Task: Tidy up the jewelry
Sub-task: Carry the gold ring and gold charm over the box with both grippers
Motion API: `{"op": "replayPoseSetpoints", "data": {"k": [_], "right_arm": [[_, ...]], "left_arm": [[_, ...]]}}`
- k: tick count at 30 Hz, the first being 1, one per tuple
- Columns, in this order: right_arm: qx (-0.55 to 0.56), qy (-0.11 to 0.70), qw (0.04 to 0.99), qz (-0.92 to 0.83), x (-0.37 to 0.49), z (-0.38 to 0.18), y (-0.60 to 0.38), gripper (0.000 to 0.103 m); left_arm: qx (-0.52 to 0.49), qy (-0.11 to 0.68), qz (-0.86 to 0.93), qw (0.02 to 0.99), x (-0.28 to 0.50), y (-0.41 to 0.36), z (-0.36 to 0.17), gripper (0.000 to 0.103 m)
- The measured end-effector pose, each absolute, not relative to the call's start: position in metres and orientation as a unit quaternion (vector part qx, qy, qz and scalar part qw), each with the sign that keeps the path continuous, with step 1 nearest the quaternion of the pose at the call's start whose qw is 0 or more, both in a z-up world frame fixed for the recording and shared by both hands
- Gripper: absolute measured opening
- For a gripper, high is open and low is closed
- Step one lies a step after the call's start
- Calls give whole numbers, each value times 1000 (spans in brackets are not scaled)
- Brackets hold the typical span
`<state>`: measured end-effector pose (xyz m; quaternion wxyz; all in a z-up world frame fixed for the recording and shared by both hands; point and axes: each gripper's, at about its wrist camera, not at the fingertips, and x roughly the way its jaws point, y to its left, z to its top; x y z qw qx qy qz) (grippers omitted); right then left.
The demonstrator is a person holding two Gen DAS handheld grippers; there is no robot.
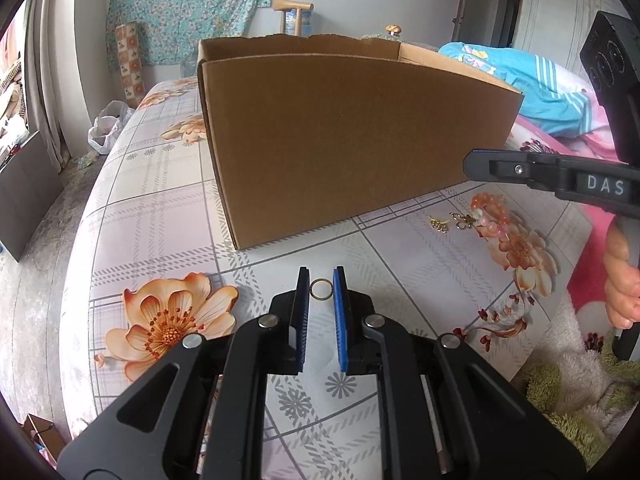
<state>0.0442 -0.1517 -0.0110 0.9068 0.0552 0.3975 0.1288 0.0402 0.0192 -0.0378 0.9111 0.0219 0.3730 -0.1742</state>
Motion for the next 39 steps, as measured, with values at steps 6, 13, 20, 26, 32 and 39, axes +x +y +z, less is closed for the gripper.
{"op": "replayPoseSetpoints", "data": {"k": [6, 13, 20, 26, 32, 39], "right_arm": [[64, 379, 913, 138, 35, 2, -156, 3], [28, 435, 885, 167, 49, -27, -150, 12], [-21, 464, 871, 161, 70, -51, -147, 12], [-44, 470, 865, 169, 78, -55, -144, 12], [-43, 476, 861, 176, 72, -52, -143, 3], [35, 449, 872, 192, 62, -26, -170, 2]], "left_arm": [[26, 359, -171, 917, 28, 21, -26, 11], [31, 367, -175, 913, 22, 15, -30, 11], [30, 369, -176, 912, 22, 12, -32, 11], [29, 374, -176, 910, 24, 12, -34, 11], [29, 374, -176, 910, 24, 12, -34, 11], [35, 356, -178, 917, 14, 12, -21, 11]]}}
